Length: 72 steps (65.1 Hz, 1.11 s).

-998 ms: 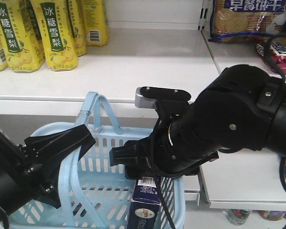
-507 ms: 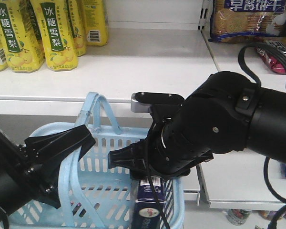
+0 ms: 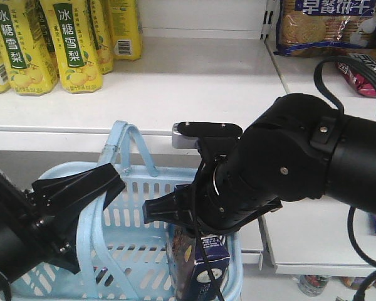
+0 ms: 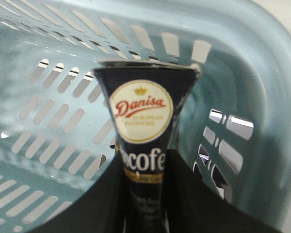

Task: Left arm holds basket, right arm returns cookies
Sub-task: 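Close the right gripper on the top of the Chocofello cookie box, then lift the cookie box out of the basket with the right gripper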

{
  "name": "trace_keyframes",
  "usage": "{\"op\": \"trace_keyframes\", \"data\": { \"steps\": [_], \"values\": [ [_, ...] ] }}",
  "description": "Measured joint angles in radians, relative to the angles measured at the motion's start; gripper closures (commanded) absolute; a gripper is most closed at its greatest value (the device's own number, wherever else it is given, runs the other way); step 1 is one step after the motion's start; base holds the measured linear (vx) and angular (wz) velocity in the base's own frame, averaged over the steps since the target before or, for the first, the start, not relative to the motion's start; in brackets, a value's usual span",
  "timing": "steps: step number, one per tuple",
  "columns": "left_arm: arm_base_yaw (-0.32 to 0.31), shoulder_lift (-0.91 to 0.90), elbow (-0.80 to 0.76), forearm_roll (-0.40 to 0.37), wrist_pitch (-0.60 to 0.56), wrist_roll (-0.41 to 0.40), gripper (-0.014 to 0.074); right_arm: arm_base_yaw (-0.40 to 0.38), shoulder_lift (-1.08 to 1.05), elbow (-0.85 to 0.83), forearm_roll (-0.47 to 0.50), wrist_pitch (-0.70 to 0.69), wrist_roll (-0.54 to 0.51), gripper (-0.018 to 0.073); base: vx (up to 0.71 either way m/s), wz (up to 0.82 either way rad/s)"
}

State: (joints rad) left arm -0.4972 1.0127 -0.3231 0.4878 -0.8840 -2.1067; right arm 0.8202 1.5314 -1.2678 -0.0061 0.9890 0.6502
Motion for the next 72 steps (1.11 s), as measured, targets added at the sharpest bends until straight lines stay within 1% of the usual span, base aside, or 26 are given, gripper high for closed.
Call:
{"op": "trace_keyframes", "data": {
  "steps": [27,43,72],
  "values": [
    [0.000,0.000,0.000,-0.026,-0.017,0.000,0.0599,0.000,-0.099,0.000,-0.003,0.032,-0.005,0.0562,0.00,0.00],
    [0.000,0.000,0.000,-0.027,-0.019,0.000,0.0599,0.000,-0.161,0.000,0.031,0.040,-0.005,0.0562,0.00,0.00],
    [0.000,0.000,0.000,-0.027,-0.019,0.000,0.0599,0.000,-0.276,0.000,0.054,0.050,-0.005,0.0562,0.00,0.00]
  ]
}}
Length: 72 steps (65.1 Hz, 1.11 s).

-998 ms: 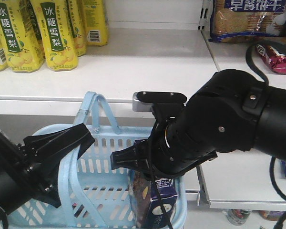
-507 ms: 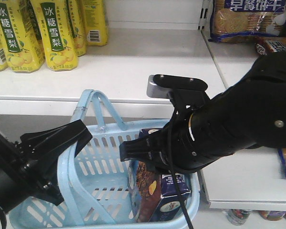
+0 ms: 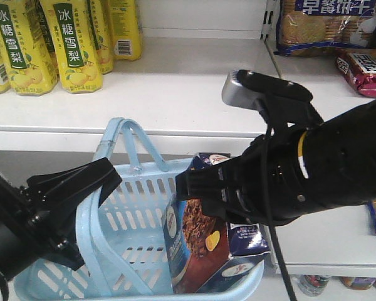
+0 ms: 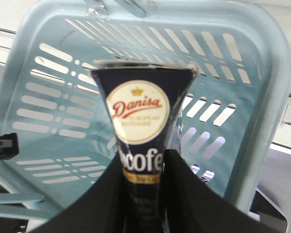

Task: Left arm holds basket, right arm returns cookies
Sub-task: 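Lift the cookie box out of the basket with the right gripper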

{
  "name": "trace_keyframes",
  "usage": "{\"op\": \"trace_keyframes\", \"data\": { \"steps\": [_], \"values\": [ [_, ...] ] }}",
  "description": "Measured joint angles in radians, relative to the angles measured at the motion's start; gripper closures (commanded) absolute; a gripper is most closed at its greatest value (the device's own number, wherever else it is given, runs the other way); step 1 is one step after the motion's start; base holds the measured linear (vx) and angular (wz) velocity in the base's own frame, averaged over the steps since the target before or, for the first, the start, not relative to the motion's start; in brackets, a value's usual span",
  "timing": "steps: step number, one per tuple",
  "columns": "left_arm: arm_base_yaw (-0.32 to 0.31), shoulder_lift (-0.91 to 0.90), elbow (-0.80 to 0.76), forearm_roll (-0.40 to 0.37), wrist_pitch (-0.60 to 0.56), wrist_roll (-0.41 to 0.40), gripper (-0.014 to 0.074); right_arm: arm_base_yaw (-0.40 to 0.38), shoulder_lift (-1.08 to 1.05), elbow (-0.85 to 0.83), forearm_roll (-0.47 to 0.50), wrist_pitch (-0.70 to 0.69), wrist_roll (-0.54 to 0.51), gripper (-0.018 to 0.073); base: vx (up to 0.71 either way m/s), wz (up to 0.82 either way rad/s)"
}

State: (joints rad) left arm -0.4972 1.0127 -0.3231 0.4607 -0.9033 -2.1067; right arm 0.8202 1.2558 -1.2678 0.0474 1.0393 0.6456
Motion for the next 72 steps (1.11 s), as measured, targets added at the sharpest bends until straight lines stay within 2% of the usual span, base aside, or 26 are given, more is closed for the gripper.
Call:
{"op": "trace_keyframes", "data": {
  "steps": [46,57,72],
  "values": [
    [0.000,0.000,0.000,0.001,0.000,0.000,0.0599,0.000,-0.240,0.000,-0.010,0.000,0.000,0.0562,0.00,0.00],
    [0.000,0.000,0.000,0.001,0.000,0.000,0.0599,0.000,-0.292,0.000,-0.047,-0.019,0.000,0.0562,0.00,0.00],
    [0.000,0.000,0.000,0.001,0.000,0.000,0.0599,0.000,-0.332,0.000,-0.139,-0.113,0.000,0.0562,0.00,0.00]
  ]
}}
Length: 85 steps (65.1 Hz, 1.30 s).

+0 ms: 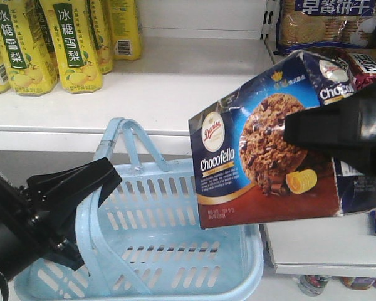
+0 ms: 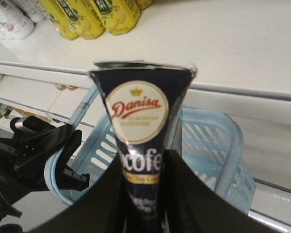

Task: Left arm holds basket, right arm returns cookies
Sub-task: 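Lift the cookie box out of the basket with the right gripper, then place the cookie box upright on the upper shelf with the right gripper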

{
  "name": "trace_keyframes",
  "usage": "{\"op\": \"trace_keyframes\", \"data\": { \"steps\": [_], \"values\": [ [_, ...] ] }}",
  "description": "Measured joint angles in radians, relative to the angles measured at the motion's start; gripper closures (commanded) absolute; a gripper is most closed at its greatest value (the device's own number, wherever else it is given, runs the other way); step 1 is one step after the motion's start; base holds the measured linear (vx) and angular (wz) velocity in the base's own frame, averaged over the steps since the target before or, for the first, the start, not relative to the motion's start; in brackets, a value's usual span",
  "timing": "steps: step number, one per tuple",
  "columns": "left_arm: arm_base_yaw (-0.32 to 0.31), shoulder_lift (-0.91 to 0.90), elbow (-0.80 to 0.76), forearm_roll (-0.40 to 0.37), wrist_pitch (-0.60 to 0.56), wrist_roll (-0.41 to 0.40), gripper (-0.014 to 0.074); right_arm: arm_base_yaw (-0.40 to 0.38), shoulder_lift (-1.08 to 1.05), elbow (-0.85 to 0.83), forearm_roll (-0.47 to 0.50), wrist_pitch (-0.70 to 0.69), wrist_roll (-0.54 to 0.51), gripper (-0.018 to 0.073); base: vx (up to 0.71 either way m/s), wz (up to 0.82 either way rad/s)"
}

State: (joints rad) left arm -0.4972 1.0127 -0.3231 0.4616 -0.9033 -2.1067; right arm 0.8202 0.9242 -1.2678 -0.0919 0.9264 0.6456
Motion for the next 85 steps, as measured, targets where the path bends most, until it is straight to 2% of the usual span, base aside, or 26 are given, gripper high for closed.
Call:
{"op": "trace_keyframes", "data": {
  "steps": [17,43,58,64,72,85],
  "values": [
    [0.000,0.000,0.000,0.000,0.000,0.000,0.0599,0.000,0.000,0.000,-0.109,-0.138,0.000,0.0562,0.00,0.00],
    [0.000,0.000,0.000,0.000,0.000,0.000,0.0599,0.000,0.023,0.000,-0.464,-0.322,0.020,0.0562,0.00,0.00],
    [0.000,0.000,0.000,0.000,0.000,0.000,0.0599,-0.006,0.098,0.002,-0.597,-0.375,0.080,0.0562,0.00,0.00],
    [0.000,0.000,0.000,0.000,0.000,0.000,0.0599,-0.039,0.132,0.002,-0.612,-0.428,0.097,0.0562,0.00,0.00],
    [0.000,0.000,0.000,0.000,0.000,0.000,0.0599,-0.120,0.176,0.013,-0.620,-0.490,0.136,0.0562,0.00,0.00],
    [0.000,0.000,0.000,0.000,0.000,0.000,0.0599,-0.217,0.214,0.095,-0.632,-0.631,0.190,0.0562,0.00,0.00]
  ]
}}
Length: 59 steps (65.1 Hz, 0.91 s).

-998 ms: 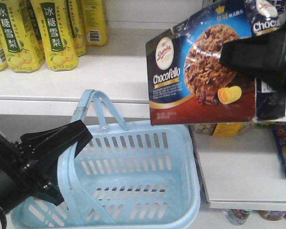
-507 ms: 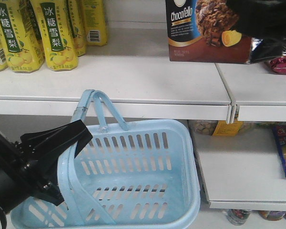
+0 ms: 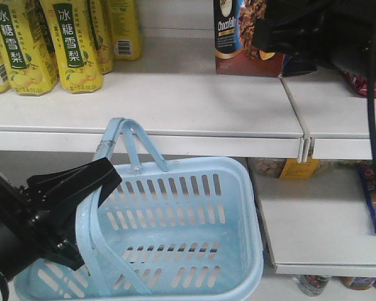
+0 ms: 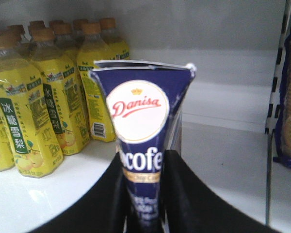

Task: Left arm holds basket, right arm returns cookies
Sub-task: 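Place the cookie box upright on the upper shelf with the right gripper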

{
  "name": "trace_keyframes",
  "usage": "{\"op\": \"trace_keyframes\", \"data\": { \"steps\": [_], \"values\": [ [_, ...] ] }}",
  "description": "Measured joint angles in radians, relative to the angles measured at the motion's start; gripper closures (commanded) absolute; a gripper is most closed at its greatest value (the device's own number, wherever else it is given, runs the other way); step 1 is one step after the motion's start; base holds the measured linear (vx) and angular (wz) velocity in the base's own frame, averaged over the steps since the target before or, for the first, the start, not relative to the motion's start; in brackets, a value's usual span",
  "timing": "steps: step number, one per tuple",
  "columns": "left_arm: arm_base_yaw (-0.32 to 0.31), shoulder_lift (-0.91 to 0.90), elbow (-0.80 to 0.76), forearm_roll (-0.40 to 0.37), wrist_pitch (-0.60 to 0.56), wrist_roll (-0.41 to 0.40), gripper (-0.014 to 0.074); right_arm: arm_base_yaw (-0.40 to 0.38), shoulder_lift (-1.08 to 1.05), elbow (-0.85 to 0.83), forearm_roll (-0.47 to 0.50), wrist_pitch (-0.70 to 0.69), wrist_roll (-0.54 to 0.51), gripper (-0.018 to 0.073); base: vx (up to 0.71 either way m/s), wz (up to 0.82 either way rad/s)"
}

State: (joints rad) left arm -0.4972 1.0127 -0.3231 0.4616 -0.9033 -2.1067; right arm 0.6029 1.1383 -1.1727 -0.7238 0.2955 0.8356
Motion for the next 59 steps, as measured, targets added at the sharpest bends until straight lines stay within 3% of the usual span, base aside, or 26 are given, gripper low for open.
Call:
{"op": "trace_keyframes", "data": {
  "steps": [12,35,59],
  "values": [
    [0.000,0.000,0.000,0.000,0.000,0.000,0.0599,-0.037,0.040,0.053,-0.004,-0.130,0.006,0.0562,0.00,0.00],
    [0.000,0.000,0.000,0.000,-0.001,0.000,0.0599,-0.046,0.159,0.056,-0.017,-0.228,-0.009,0.0562,0.00,0.00],
    [0.000,0.000,0.000,0.000,-0.001,0.000,0.0599,-0.178,0.230,0.056,-0.017,-0.247,-0.007,0.0562,0.00,0.00]
  ]
}}
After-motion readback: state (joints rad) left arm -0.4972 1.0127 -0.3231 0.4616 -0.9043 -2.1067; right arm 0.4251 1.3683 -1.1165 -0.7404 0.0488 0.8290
